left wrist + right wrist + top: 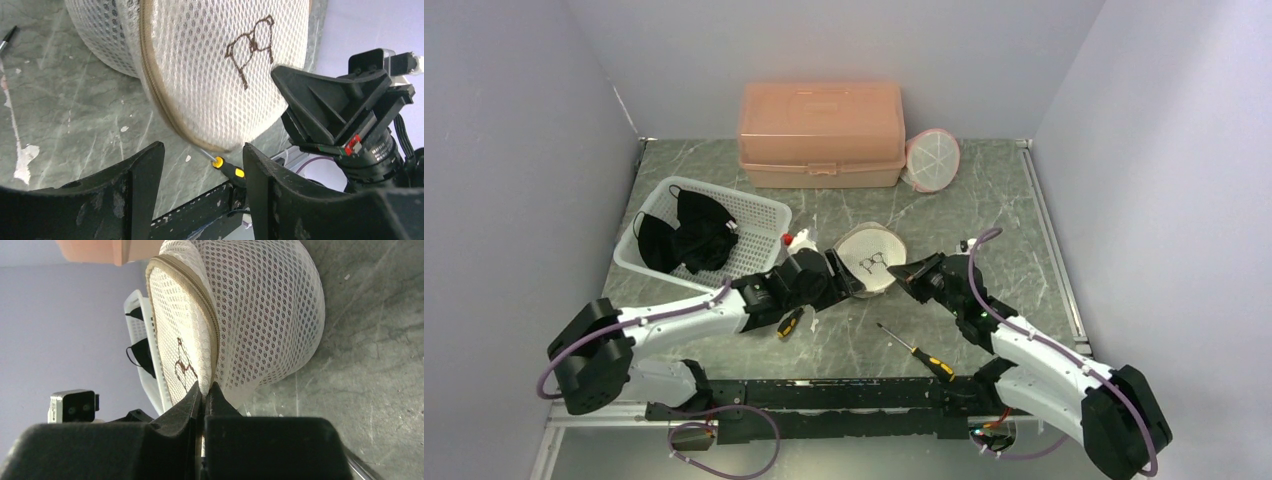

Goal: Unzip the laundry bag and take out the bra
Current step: Unzip the laundry bag at the center of the board.

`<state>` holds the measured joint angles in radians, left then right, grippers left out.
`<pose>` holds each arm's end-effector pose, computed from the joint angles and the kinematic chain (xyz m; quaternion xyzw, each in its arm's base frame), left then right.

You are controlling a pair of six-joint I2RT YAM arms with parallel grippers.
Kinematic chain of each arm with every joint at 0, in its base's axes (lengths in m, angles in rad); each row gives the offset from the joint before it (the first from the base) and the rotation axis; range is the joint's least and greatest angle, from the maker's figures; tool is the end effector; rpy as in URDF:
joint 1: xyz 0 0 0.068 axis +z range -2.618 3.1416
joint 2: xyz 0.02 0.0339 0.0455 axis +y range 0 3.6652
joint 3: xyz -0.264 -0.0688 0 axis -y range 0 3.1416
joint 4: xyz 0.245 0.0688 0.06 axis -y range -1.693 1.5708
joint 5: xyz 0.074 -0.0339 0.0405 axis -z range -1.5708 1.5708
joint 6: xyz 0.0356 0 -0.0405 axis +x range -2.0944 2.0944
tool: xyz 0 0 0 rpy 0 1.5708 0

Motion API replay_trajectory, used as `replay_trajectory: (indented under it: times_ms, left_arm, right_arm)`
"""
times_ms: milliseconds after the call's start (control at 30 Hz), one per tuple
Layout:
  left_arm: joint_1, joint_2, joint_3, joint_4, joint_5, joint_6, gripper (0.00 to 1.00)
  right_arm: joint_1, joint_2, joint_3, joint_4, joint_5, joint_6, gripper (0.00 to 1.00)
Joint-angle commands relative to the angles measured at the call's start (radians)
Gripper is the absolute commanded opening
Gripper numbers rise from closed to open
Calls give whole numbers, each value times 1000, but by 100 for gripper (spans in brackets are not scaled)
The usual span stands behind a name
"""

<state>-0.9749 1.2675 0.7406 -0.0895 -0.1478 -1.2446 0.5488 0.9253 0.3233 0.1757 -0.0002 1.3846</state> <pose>0.1571 -0.2223 0.2310 -0.1527 0.8733 -0.3810 0.2625 0.1680 0.1027 0.1898 0.3411 0.7684 0.4457 0.3075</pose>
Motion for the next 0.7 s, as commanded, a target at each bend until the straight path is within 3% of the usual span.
replay_trajectory:
  times_ms: [0,233,467,567,667]
  left_arm:
    - [-9,41,8,137,-10,-29,63]
    - [-9,75,19,197,8,-5,60]
    - [-10,128,38,236,59,-13,46]
    - [-10,146,43,246,75,-12,33]
    - [-9,142,51,227,59,-3,13]
  right_arm:
    - [13,-45,42,-91,51,22,0]
    - [14,-64,65,-153,16,-37,0]
    - [16,-96,40,-149,12,-55,0]
    - [16,-102,46,-156,9,-76,0]
    - [18,-112,58,-163,4,-142,0]
